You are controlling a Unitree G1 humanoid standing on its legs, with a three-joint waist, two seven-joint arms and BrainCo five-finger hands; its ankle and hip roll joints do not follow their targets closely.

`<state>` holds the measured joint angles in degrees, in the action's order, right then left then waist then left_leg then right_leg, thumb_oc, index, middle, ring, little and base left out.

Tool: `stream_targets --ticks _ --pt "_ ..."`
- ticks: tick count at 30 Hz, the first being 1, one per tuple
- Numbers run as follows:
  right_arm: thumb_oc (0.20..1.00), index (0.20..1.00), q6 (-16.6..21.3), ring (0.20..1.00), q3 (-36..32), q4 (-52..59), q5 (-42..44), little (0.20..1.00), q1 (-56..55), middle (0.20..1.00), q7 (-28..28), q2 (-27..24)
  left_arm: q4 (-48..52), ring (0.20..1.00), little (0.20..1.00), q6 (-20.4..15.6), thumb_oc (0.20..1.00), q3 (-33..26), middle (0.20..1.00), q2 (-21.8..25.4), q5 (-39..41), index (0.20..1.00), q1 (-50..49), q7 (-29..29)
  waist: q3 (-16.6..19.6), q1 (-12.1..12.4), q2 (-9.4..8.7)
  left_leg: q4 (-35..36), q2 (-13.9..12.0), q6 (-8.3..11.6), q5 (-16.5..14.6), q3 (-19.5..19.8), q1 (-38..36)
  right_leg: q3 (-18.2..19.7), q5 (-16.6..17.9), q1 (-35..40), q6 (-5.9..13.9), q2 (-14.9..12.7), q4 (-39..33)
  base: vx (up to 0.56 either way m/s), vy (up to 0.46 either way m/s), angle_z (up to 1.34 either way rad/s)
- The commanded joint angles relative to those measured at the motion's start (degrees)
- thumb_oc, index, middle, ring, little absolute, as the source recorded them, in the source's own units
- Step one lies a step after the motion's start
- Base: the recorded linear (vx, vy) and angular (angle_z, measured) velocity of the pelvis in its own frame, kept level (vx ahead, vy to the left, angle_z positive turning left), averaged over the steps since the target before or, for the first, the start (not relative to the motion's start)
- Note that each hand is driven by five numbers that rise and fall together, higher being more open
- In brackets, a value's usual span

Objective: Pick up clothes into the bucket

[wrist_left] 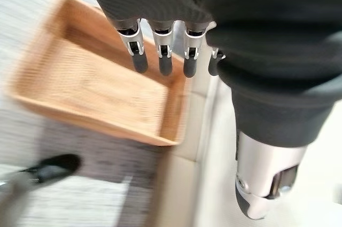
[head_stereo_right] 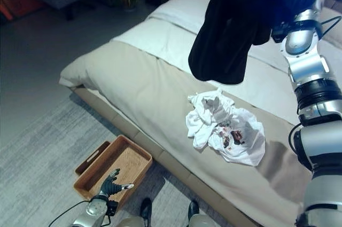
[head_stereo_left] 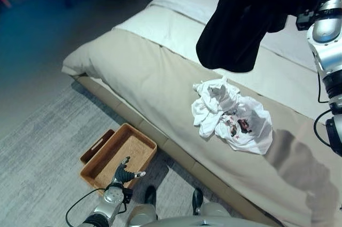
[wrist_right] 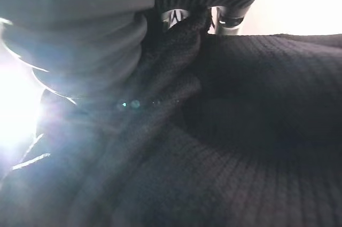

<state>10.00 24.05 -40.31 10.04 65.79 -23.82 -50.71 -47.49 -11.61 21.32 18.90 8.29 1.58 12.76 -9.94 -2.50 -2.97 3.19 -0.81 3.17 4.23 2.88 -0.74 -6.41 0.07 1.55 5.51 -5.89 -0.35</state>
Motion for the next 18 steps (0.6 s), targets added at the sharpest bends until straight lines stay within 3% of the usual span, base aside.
stream_targets --ticks 1,5,6,8,12,18 --pt "0.200 0.200 3.94 0.200 1.66 5.81 6.93 0.200 -2.03 0.200 6.02 -3.37 11.35 1.000 1.000 -3.46 1.000 -0.61 1.000 3.62 2.83 1.000 1.93 -1.44 4.35 -0.42 -0.75 -5.04 1.11 -0.97 -5.14 -1.76 0.56 2.11 -1.74 -2.52 0.84 -0.03 6.81 0.09 -0.012 -0.16" --pt "0.200 0.200 3.05 0.200 1.42 10.51 8.62 0.200 -7.59 0.200 9.38 -4.28 23.14 1.000 1.000 -3.75 1.000 -1.68 1.000 6.70 4.29 1.000 3.24 -2.40 5.89 -0.88 -0.41 -4.69 0.85 -0.94 -5.49 -1.99 -0.86 1.96 -2.08 -0.92 0.89 0.00 6.09 0.07 -0.014 -0.10" --pt "0.200 0.200 2.28 0.200 0.94 14.82 9.57 0.200 -12.42 0.200 11.84 -4.46 32.72 1.000 1.000 -3.62 1.000 -2.98 1.000 9.47 5.69 1.000 5.17 -3.04 6.83 -1.06 -0.20 -4.52 0.73 -0.91 -5.68 -2.21 -1.51 1.71 -2.15 -0.02 0.97 -0.03 5.44 0.06 -0.018 -0.02" --pt "0.200 0.200 1.76 0.200 1.15 18.07 10.89 0.200 -16.55 0.200 14.42 -4.42 37.77 1.000 1.000 -3.58 1.000 -3.83 1.000 11.67 7.78 1.000 8.02 -3.48 7.62 -1.13 -0.20 -4.46 0.67 -0.91 -6.00 -2.36 -2.16 1.75 -2.11 0.73 1.01 -0.04 4.90 0.07 -0.023 -0.02" --pt "0.200 0.200 0.85 0.200 1.91 23.72 12.49 0.200 -21.56 0.200 19.15 -6.31 43.12 1.000 1.000 -3.52 1.000 -2.78 1.000 13.62 10.07 1.000 13.30 -4.48 8.39 -1.02 -0.45 -4.65 0.62 -0.88 -6.45 -2.35 -2.88 1.68 -2.33 1.93 1.06 -0.09 4.37 0.03 -0.015 -0.02" --pt "0.200 0.200 -0.03 0.200 4.66 35.19 17.71 0.200 -26.08 0.200 26.20 -13.09 47.70 1.000 1.000 -3.71 1.000 3.25 1.000 14.28 15.49 1.000 23.59 -6.24 9.16 -1.02 -0.81 -4.83 0.65 -0.71 -6.81 -1.98 -3.81 1.34 -2.69 3.40 1.04 -0.16 4.01 0.01 -0.005 0.00"
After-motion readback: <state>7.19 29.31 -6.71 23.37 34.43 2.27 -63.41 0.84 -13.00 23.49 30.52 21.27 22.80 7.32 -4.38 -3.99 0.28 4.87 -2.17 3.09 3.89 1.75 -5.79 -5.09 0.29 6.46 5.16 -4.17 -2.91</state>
